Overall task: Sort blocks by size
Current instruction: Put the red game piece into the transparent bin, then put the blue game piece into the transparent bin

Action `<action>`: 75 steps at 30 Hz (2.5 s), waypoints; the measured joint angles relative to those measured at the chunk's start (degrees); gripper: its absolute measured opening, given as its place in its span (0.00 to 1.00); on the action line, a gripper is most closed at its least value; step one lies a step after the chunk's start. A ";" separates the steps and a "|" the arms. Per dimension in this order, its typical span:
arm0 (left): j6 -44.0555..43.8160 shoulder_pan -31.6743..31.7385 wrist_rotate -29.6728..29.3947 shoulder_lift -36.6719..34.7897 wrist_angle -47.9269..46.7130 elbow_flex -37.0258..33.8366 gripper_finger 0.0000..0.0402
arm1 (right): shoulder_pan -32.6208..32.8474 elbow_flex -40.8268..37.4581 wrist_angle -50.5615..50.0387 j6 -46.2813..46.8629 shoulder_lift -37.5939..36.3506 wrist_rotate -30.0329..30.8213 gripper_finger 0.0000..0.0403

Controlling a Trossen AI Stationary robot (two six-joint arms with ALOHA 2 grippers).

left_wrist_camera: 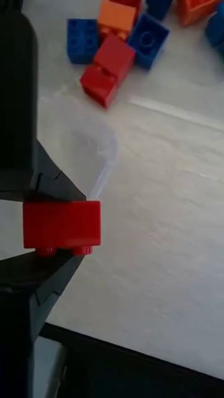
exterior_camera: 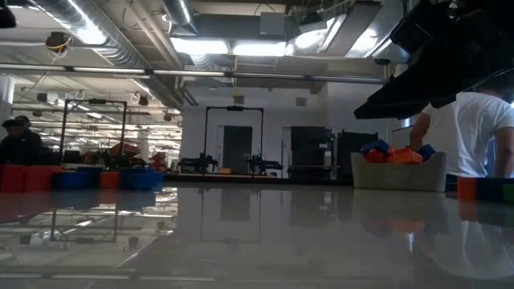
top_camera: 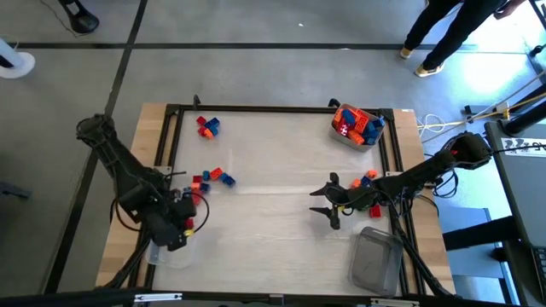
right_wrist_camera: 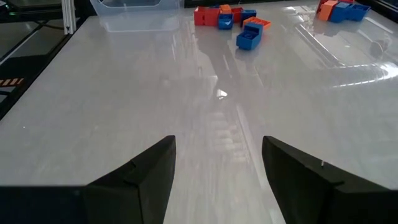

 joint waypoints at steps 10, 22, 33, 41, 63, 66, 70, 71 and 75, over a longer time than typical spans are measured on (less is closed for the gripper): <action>-9.41 -6.27 1.64 0.10 2.16 -5.60 0.25 | 0.00 0.00 0.06 0.03 0.00 0.35 0.59; -13.69 -7.61 2.29 0.09 1.72 -6.67 0.25 | 0.00 -0.02 0.13 0.02 0.00 0.46 0.59; -20.57 -7.31 -0.68 0.09 -0.34 -6.67 0.25 | 0.00 -0.02 0.04 0.02 0.00 0.46 0.59; -24.42 -7.29 -0.68 0.09 0.14 -6.65 0.35 | 0.00 -0.02 0.06 0.02 0.00 0.46 0.59; -11.52 4.21 -6.29 -6.47 3.37 -6.58 0.52 | -0.01 -0.02 0.02 -0.37 0.00 1.42 0.59; -4.95 8.02 -8.01 -6.07 7.11 -6.58 0.52 | -0.02 -0.03 -0.02 -0.39 0.00 1.42 0.59; 6.19 13.52 -10.60 -4.31 14.50 -6.58 0.52 | -0.01 -0.04 -0.05 -0.39 0.00 1.40 0.59; 9.23 14.73 -11.29 -3.78 16.51 -6.58 0.52 | 0.00 -0.04 -0.07 -0.39 0.00 1.40 0.59; 19.66 19.33 -13.82 -1.27 23.48 -6.58 0.52 | -0.02 -0.04 -0.11 -0.42 0.00 1.38 0.59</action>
